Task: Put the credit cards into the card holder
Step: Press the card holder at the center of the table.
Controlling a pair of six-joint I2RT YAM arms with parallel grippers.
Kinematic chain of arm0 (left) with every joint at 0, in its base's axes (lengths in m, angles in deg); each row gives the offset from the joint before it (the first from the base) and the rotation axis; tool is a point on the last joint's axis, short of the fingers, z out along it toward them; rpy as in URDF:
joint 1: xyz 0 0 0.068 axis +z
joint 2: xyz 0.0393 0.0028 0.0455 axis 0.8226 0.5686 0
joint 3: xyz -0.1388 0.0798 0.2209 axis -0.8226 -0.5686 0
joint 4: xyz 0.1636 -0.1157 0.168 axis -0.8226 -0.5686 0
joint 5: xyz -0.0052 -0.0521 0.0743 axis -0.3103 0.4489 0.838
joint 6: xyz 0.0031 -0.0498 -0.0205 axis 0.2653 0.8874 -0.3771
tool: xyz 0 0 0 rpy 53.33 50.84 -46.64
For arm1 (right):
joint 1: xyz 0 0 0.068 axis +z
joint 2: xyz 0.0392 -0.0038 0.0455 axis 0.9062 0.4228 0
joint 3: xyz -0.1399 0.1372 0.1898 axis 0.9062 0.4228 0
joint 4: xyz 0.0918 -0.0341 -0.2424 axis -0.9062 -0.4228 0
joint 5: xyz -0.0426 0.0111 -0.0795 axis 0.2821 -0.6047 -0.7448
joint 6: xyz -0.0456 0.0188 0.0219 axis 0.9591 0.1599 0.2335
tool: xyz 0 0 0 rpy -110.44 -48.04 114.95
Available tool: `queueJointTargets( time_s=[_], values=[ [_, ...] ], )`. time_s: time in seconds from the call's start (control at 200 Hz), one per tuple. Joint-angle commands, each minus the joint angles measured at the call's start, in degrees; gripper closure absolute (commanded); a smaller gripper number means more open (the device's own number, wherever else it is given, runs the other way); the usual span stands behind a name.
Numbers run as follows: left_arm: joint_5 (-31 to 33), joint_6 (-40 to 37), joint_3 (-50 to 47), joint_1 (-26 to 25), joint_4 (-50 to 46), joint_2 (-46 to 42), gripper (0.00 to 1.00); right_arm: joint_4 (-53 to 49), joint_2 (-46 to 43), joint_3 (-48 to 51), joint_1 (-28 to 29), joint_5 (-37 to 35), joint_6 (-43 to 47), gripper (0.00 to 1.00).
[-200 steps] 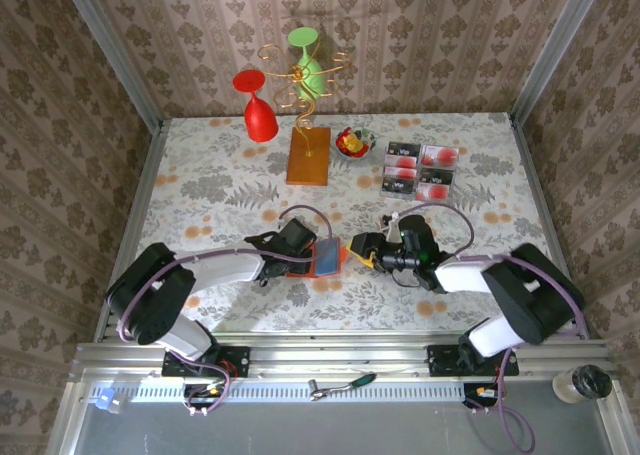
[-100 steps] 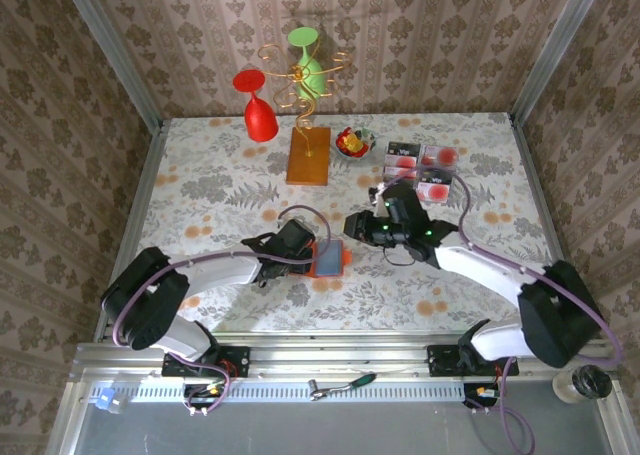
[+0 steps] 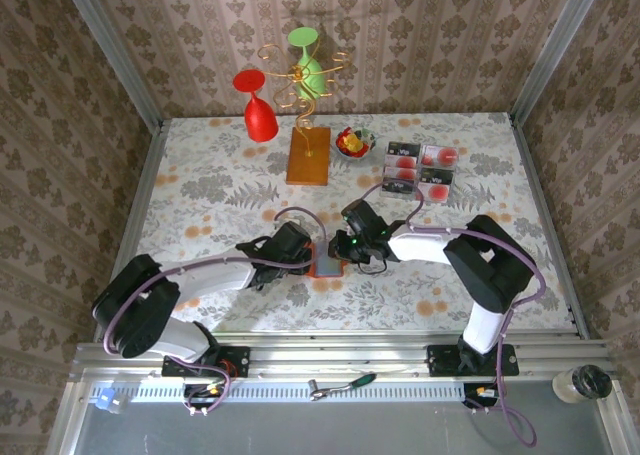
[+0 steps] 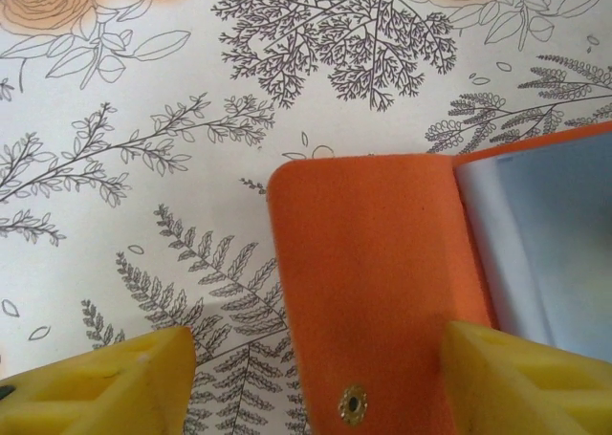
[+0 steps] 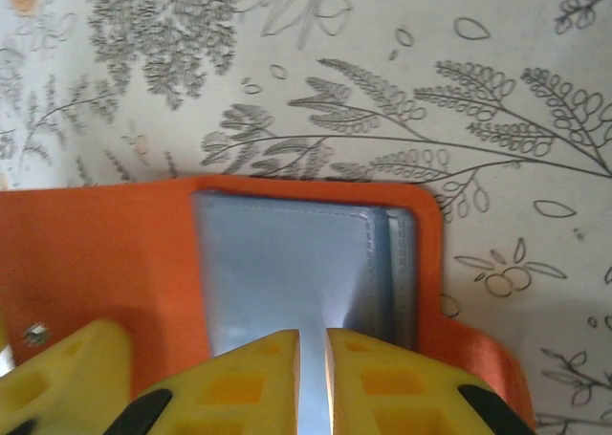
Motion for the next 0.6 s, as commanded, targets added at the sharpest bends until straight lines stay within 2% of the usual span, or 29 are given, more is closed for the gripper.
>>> queueJointTargets(
  time_s=[0.0,0.265,0.44,0.595],
  values=[
    [-0.6,1.7,-1.0,-0.1,-0.9,-2.1,0.31,1.1,0.7,0.3,-0.1,-2.4,-1.4,0.83],
    [-2.4,2.3,-0.4,3.1,-5.2,-3.4,0.31,-0.1,-1.3,3.7,-0.1,-3.0,-3.0,0.83],
    [-1.0,1.1,0.5,4.6,-8.3,-3.0,0.31,1.3,-1.4,5.2,-0.1,-2.8,-3.7,0.83],
    [-0.1,-0.4,0.5,4.9,-7.3,-0.4,0.31,2.4,-1.8,6.2,-0.1,-2.4,-3.8,0.83]
  ],
)
